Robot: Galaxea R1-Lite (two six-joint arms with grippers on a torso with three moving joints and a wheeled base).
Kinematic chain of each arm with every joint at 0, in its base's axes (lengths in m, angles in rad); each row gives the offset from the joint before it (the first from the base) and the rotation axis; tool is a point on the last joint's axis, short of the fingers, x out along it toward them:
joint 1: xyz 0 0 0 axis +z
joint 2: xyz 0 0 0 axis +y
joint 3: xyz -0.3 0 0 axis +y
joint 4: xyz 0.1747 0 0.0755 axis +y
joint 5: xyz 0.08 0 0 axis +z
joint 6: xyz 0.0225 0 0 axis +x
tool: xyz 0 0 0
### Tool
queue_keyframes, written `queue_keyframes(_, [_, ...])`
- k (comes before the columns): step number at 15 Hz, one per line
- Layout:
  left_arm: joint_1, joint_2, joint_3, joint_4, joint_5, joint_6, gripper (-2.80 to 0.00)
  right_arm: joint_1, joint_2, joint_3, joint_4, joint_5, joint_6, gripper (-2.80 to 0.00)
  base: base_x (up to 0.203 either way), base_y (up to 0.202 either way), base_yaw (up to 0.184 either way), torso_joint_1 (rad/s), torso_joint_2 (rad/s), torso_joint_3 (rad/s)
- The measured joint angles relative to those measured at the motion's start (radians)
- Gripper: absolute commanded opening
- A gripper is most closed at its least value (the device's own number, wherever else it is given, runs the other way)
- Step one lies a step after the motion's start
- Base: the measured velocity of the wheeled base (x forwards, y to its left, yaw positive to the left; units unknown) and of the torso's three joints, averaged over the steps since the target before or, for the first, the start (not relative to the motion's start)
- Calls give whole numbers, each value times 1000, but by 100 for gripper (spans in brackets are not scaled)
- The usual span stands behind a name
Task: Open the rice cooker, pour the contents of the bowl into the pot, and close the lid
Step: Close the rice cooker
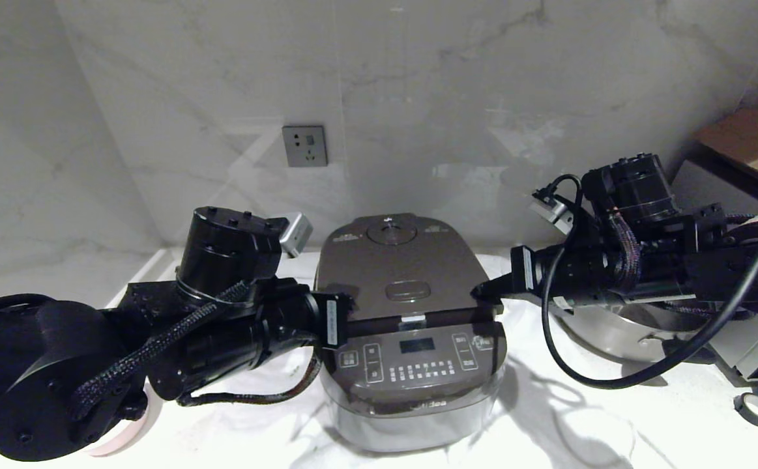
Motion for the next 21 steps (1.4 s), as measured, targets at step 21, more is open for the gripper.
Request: queue_keyframes(21, [2,33,28,-3,3,-1,-280,-8,42,35,-33,5,0,-280,0,0,0,0,0,0])
